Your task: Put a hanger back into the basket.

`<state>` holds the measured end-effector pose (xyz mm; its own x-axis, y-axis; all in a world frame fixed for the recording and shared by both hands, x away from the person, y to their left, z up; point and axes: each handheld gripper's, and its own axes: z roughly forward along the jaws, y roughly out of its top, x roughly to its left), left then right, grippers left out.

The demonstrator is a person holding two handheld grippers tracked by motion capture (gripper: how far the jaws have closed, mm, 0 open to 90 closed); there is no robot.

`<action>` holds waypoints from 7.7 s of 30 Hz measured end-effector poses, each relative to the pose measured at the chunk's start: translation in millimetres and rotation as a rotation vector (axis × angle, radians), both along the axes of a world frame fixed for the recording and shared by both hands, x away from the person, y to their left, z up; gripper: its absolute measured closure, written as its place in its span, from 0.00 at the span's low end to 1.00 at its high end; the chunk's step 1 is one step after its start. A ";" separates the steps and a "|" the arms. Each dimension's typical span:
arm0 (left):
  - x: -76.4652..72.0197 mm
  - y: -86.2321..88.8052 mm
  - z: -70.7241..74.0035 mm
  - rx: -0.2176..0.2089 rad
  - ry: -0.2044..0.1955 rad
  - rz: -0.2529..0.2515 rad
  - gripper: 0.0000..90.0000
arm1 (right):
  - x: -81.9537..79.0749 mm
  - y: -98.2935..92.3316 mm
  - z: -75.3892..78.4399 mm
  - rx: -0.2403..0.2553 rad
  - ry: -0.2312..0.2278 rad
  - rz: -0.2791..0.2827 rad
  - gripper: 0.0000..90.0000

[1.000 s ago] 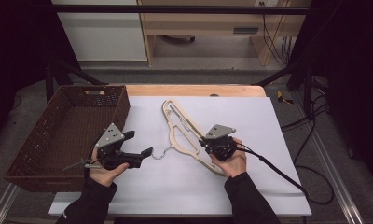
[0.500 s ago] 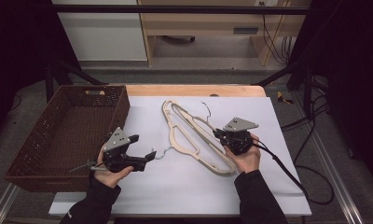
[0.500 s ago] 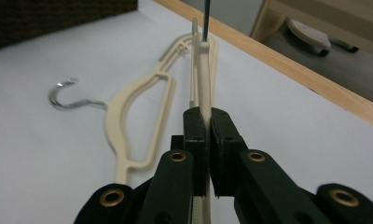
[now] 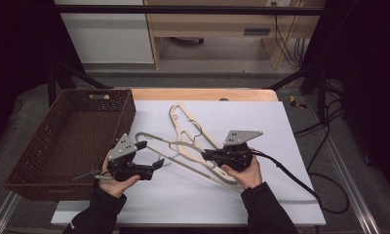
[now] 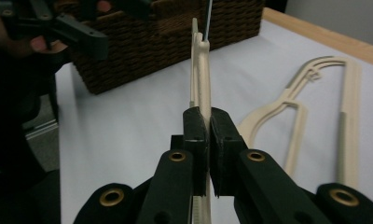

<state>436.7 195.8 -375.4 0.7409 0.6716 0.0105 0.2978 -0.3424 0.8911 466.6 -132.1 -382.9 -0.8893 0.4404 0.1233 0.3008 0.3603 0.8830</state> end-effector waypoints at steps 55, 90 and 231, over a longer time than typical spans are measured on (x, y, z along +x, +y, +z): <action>-17.2 -22.2 2.5 0.057 0.099 -0.141 0.96 | -13.2 -14.0 6.4 0.019 -0.125 -0.134 0.35; 8.0 99.7 122.4 -0.046 -0.056 0.065 0.96 | -31.1 -105.8 -9.4 0.070 -0.081 -0.463 0.09; 27.1 -5.5 -7.5 -0.064 0.013 0.050 0.11 | -20.8 -62.0 -22.1 0.014 -0.056 -0.380 0.10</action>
